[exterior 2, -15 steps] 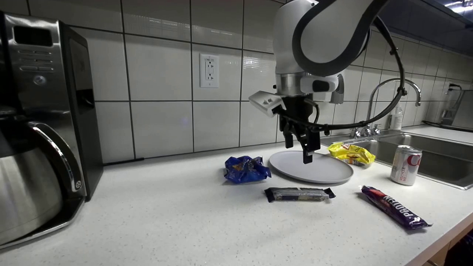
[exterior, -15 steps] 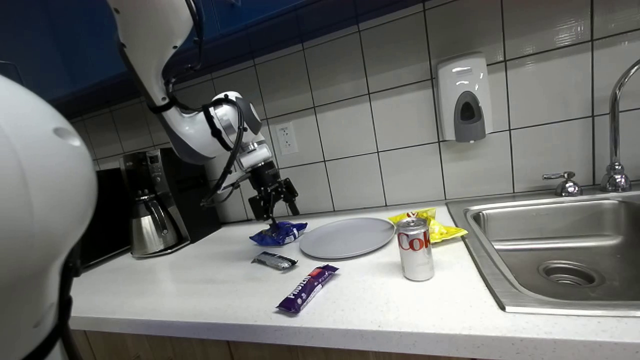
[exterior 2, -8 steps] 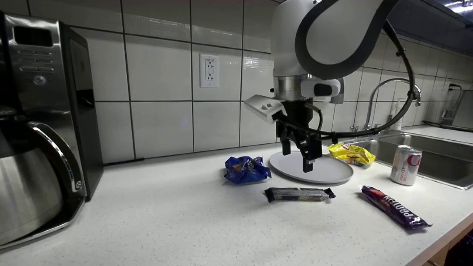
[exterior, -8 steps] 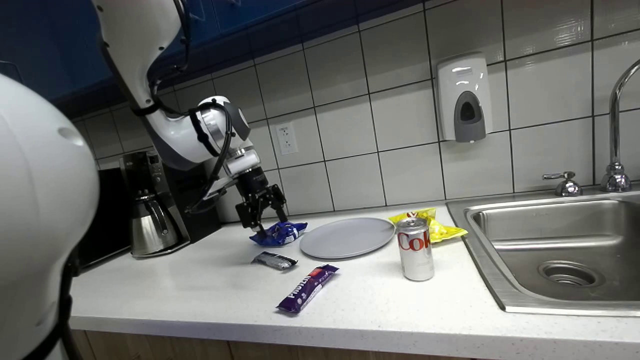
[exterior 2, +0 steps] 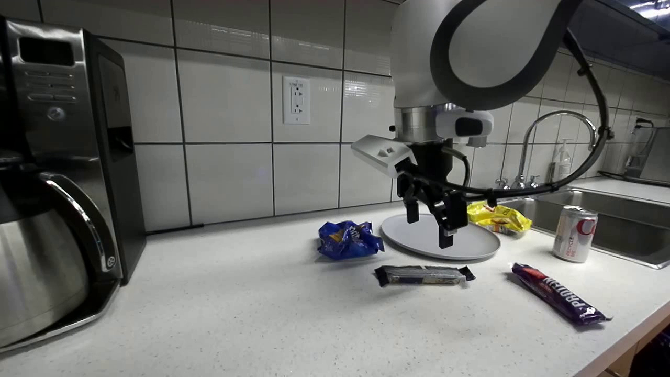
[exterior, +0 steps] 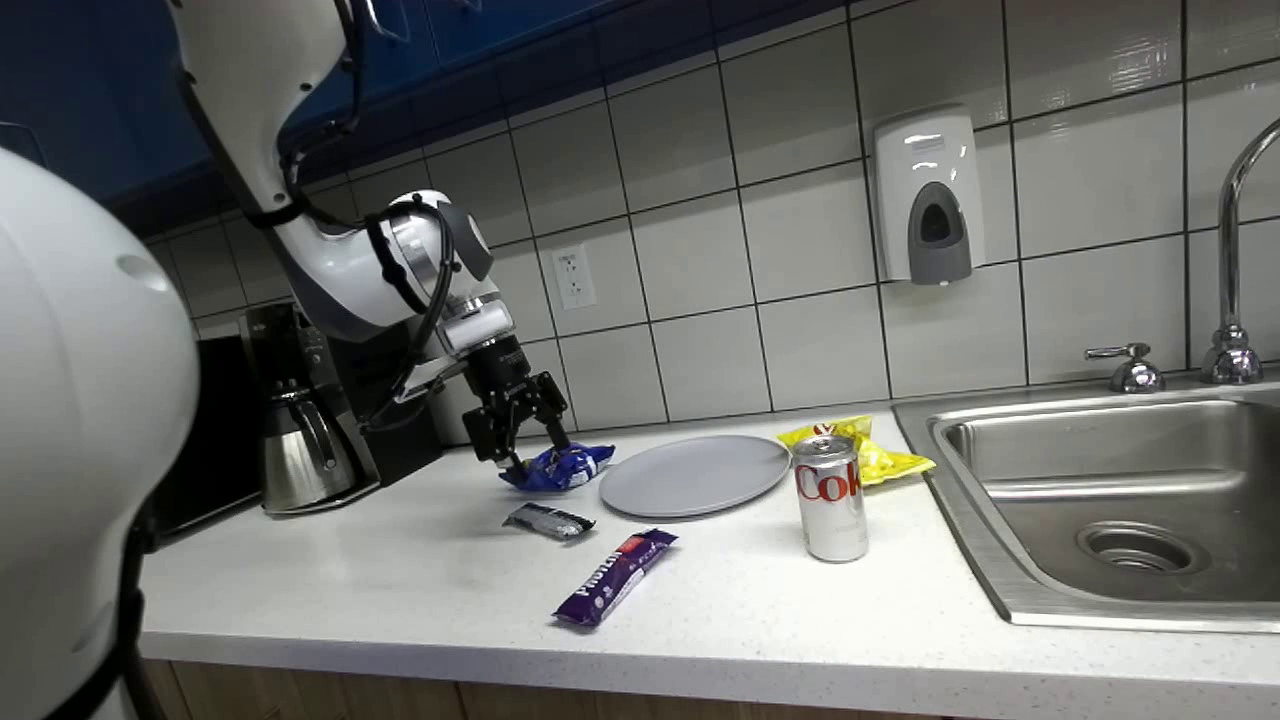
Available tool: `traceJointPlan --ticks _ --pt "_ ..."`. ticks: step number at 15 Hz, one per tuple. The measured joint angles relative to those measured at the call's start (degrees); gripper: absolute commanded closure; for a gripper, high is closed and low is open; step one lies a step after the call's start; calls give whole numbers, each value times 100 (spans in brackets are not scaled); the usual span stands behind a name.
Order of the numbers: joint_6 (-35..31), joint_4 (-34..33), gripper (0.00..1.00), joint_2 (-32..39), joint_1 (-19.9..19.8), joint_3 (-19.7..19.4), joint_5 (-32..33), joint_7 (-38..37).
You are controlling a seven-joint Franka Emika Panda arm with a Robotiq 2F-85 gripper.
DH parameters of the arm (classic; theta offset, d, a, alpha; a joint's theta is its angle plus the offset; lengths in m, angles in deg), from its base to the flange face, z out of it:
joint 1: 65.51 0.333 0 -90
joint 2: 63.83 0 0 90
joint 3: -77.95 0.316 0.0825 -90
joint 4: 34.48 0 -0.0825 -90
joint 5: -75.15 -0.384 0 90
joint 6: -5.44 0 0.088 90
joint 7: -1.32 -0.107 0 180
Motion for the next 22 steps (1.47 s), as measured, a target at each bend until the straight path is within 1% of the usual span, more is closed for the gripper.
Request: traceJointPlan --ticks 10,14,22 --pt "-6 4 0 13 -2 0 0 1" --pt "-127 33 0 13 -27 -3 -48 16" --pt "-634 391 0 16 -28 -4 -538 165"
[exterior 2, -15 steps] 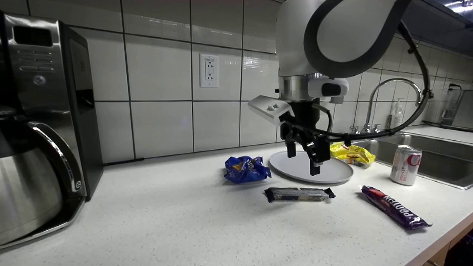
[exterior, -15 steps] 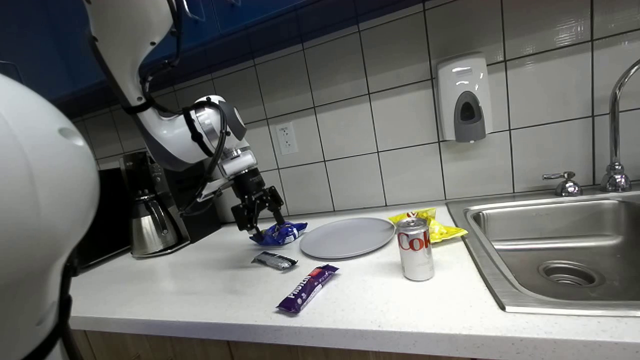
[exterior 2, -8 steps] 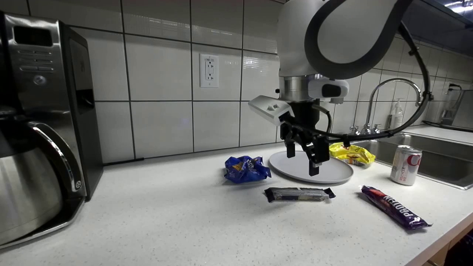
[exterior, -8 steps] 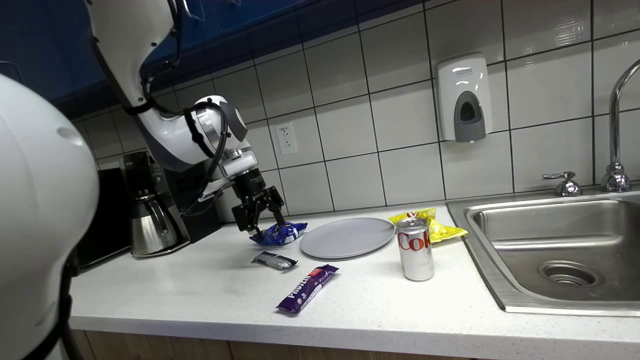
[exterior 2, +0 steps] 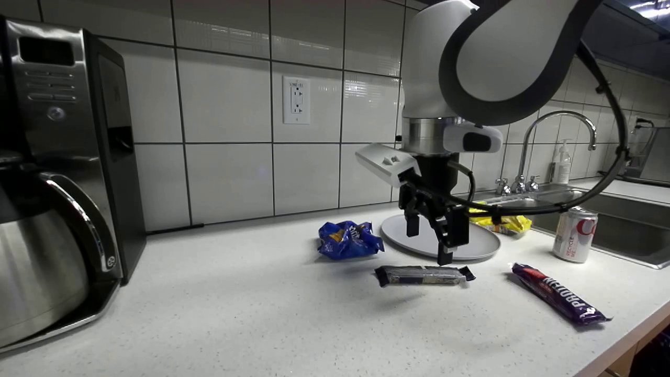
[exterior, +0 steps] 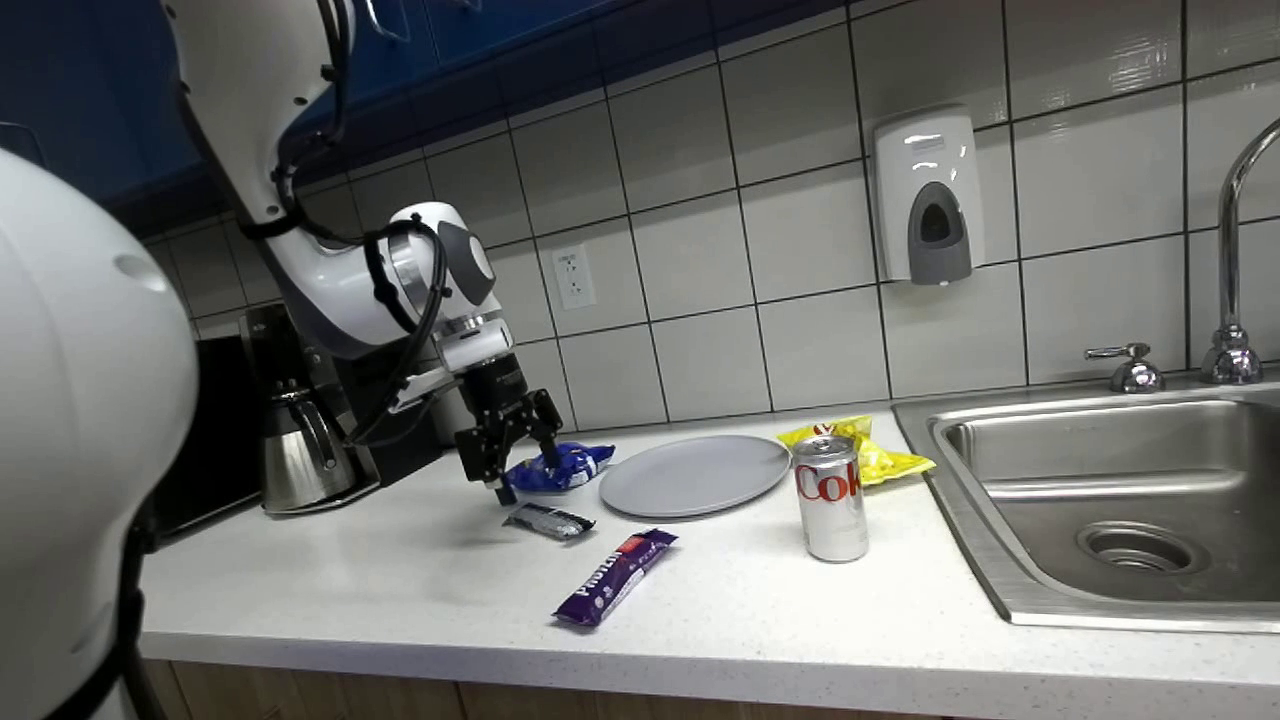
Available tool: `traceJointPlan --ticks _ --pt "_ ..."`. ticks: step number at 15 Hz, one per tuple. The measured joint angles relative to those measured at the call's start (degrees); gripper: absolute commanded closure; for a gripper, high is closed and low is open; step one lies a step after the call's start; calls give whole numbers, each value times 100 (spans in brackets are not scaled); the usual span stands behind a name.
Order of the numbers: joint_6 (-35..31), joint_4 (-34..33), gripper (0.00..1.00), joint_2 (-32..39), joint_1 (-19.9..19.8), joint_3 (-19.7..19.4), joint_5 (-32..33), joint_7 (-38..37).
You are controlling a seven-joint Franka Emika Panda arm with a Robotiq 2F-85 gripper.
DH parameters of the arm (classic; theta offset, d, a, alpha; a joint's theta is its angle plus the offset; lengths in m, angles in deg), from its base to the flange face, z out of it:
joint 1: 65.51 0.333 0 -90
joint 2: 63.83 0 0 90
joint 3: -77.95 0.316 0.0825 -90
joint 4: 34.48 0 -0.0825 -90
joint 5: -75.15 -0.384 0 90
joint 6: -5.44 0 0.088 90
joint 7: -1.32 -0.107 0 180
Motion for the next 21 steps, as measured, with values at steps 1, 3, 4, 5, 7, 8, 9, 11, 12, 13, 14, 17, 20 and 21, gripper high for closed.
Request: traceJointPlan --ticks 1,3,4,5,7,8,9,11,12,13,14,17,20,21 --pt "-35 32 0 1 0 -5 -12 0" --pt "-113 99 0 16 -3 -22 -18 0" --pt "-156 130 0 29 -6 -34 -18 0" --pt "-199 156 0 47 -8 -53 -18 0" --pt "-274 189 0 97 -9 -97 -18 0" --pt "-307 194 0 129 -10 -113 -18 0" --pt "-344 196 0 166 -11 -129 -18 0" --pt "-426 198 0 242 -11 -156 -18 0" --pt "-465 199 0 281 -11 -169 -18 0" --pt "-508 199 0 323 -11 -180 -18 0" --pt "-558 199 0 364 -11 -190 -18 -3" --pt "-702 198 0 477 -10 -225 -18 -4" --pt "-750 198 0 518 -9 -232 -93 -4" --pt "-754 197 0 518 -7 -232 -122 -4"
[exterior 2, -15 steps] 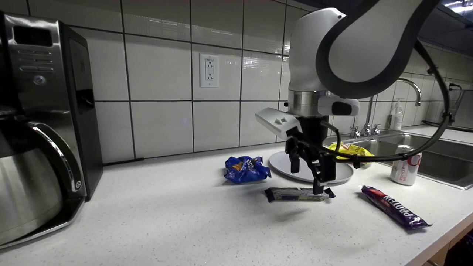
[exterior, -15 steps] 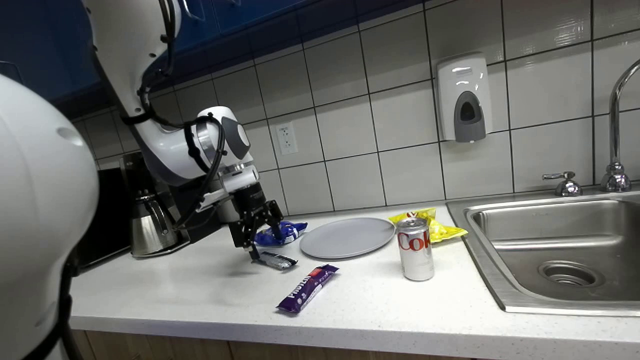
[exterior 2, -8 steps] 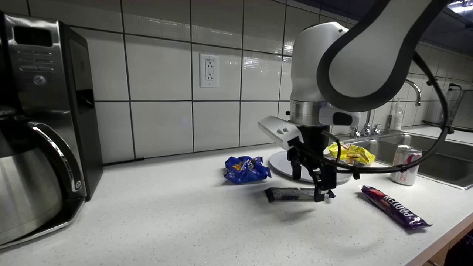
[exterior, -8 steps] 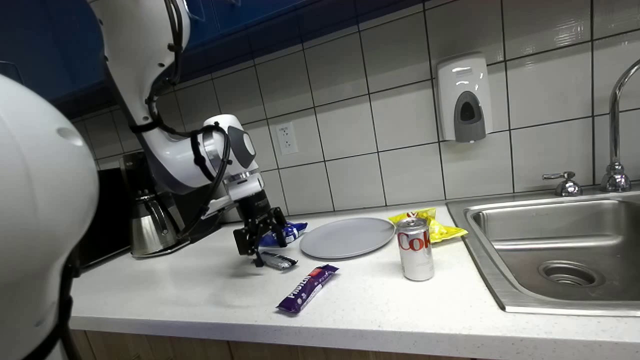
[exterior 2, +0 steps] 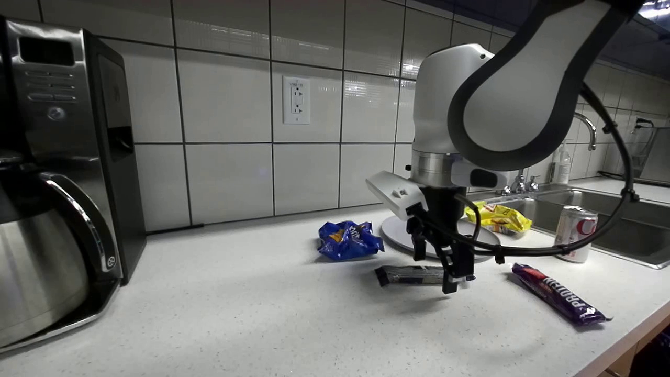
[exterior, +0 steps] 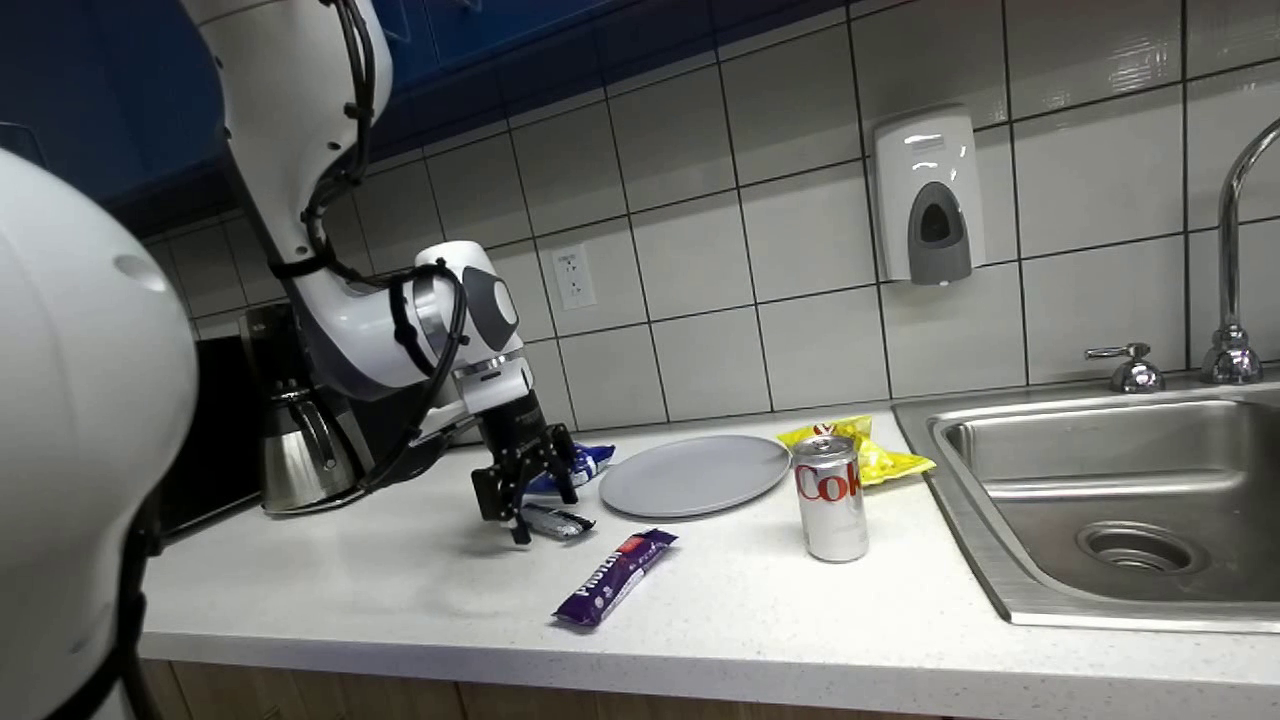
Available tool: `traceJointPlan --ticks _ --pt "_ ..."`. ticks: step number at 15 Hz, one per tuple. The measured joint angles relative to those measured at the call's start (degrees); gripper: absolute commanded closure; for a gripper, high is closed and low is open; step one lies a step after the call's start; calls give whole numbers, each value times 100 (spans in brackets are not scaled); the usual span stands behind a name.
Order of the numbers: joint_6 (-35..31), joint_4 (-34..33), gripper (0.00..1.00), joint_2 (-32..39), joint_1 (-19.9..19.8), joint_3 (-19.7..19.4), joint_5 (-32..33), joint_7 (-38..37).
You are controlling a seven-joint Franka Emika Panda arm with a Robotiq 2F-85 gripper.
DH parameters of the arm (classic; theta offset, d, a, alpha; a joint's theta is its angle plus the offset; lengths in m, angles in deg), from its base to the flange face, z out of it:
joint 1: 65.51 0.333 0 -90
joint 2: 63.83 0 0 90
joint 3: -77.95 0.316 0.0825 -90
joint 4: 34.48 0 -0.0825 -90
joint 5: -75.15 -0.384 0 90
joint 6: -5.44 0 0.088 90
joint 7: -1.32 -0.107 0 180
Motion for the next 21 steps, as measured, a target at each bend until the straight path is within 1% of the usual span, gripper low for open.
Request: traceJointPlan --ticks 8,9,10,11,12,14,16,18,19,20,21 --pt "-5 -37 0 0 7 0 -152 0" --pt "-5 -43 25 0 7 0 -156 0" --pt "-7 -47 28 0 7 0 -156 0" --pt "-16 -50 34 0 7 0 -156 0" --pt "-32 -51 44 0 7 0 -156 0" --pt "-64 -54 60 0 8 0 -156 0" --pt "-88 -66 73 0 8 0 -156 0" --pt "-102 -79 90 0 8 0 -156 0" --pt "-104 -86 95 0 8 0 -156 0" --pt "-104 -91 92 0 8 0 -156 0" --pt "-104 -92 92 0 8 0 -158 0"
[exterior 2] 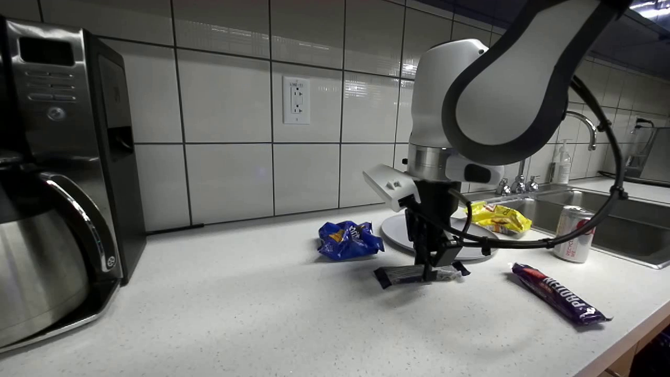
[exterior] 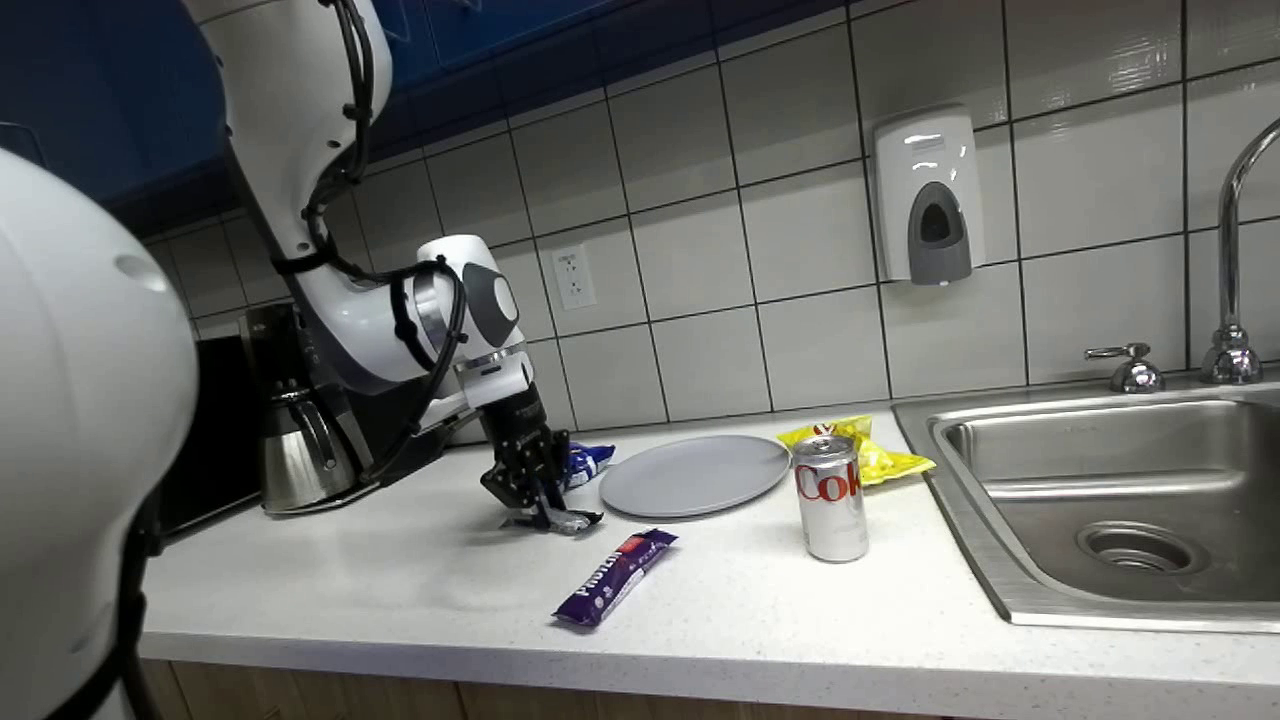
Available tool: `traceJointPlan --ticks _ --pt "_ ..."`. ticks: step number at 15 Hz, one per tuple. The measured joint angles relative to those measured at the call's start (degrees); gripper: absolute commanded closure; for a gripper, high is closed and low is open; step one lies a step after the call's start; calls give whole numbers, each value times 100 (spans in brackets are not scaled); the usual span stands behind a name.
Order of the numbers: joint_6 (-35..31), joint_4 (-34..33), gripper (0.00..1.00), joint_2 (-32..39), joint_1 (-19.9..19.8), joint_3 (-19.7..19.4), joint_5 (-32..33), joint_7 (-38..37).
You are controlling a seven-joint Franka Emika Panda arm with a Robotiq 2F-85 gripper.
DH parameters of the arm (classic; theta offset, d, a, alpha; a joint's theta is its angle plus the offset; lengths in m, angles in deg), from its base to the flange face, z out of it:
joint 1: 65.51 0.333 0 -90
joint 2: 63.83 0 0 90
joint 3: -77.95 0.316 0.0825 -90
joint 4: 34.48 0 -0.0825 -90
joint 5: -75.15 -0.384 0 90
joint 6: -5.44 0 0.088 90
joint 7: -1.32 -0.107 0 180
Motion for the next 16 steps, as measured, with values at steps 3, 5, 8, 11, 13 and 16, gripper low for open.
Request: traceJointPlan --ticks 3,5,8,11,13,16 --pt "4 -6 92 -4 3 0 -1 2" --pt "22 -24 92 -23 8 7 -38 23" --pt "128 -84 92 -89 8 30 -196 150" --pt "319 -179 92 -176 6 36 -321 202" --pt "416 -246 92 -231 -17 29 -426 266" --pt "525 -377 92 -271 -91 -35 -455 309"
